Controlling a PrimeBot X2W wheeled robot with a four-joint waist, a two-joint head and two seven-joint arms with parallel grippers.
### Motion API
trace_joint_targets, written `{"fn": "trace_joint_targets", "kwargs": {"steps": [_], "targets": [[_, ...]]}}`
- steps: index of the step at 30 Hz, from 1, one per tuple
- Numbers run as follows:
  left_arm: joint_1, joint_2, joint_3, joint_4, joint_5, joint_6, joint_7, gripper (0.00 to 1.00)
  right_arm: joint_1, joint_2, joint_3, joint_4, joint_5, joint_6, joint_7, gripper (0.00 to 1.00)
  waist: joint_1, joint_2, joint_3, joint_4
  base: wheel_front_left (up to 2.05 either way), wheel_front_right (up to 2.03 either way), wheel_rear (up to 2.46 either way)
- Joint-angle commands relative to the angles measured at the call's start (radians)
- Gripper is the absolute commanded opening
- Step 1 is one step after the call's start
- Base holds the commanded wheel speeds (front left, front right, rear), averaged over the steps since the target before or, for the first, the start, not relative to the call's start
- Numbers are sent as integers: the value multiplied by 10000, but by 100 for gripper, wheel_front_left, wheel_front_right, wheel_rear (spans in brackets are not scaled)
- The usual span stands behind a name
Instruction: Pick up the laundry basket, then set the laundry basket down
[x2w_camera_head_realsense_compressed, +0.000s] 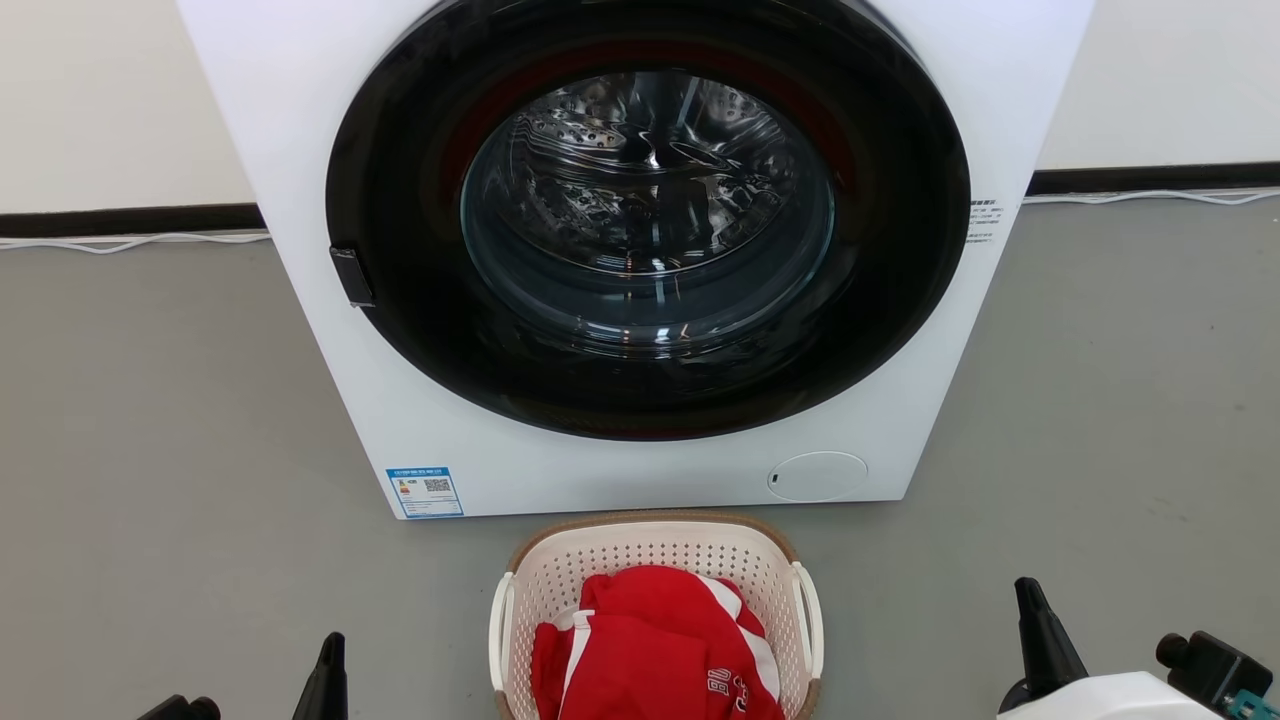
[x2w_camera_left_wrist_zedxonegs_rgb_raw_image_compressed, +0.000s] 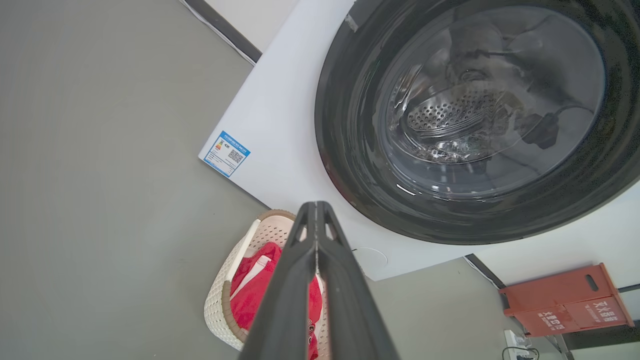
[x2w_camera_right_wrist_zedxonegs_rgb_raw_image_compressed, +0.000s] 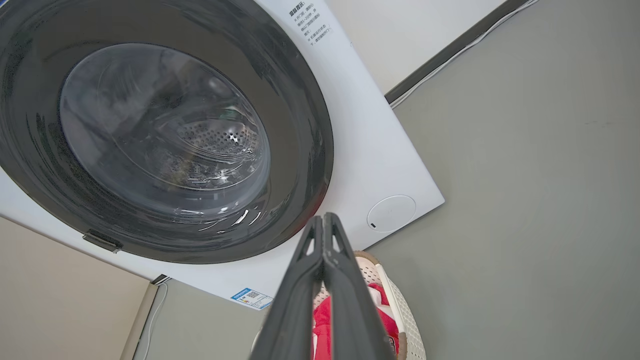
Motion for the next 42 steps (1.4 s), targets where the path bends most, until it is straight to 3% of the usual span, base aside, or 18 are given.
{"fn": "trace_joint_targets", "kwargs": {"steps": [1, 42], "targets": [[-530, 100, 112, -329, -287, -46, 38, 0, -535, -44, 35, -306, 319, 32, 83, 0, -1, -1, 3, -4, 0, 0, 0], [-1161, 92, 192, -891, -4832, -81, 1240, 0, -927, -19, -269, -859, 5415, 56, 1262, 0, -1, -1, 121, -160, 0, 0, 0]]}}
